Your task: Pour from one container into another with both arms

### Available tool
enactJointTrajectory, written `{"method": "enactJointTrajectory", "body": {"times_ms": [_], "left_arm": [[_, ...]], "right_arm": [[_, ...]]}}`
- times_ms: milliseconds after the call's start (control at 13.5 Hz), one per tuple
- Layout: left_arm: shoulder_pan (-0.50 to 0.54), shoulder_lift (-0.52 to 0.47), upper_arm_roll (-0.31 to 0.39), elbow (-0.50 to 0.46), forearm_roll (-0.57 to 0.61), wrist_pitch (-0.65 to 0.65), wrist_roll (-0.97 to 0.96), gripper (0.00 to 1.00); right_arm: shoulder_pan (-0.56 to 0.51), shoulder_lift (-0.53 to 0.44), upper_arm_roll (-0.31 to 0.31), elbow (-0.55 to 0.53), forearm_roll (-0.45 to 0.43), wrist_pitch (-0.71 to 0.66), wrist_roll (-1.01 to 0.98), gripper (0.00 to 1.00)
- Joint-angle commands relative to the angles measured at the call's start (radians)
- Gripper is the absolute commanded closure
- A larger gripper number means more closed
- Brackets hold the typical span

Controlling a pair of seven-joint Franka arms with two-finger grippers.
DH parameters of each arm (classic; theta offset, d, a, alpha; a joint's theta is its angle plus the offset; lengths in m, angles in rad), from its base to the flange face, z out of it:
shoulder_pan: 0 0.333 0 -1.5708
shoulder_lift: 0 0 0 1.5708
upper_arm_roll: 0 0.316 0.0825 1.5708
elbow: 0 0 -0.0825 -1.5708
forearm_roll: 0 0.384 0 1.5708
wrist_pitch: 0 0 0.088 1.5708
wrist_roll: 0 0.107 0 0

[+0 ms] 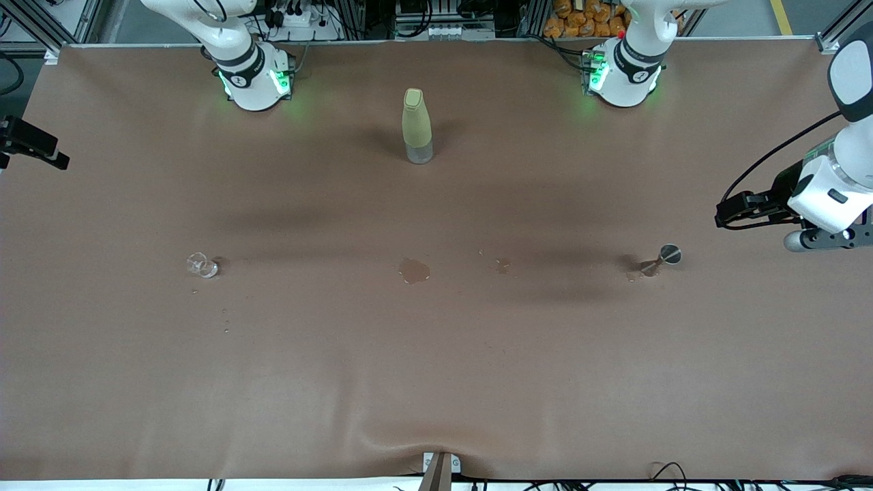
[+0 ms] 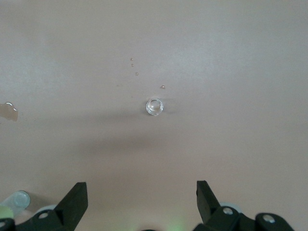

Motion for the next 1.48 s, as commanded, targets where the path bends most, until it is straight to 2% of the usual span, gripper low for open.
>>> {"method": "enactJointTrajectory", "body": {"times_ms": [0, 1402], "left_arm": [[-0.002, -0.002, -0.001, 0.017, 0.004, -0.015, 0.006, 0.0], [-0.003, 0.018, -0.004, 0.055, 0.002, -0.018, 0.011, 0.0]], "right_arm": [[0.0, 0.007, 0.003, 0.021, 0.012, -0.008, 0.026, 0.0], [-0.004, 0.005, 0.001, 0.042, 0.012, -0.019, 0.029, 0.0]]}}
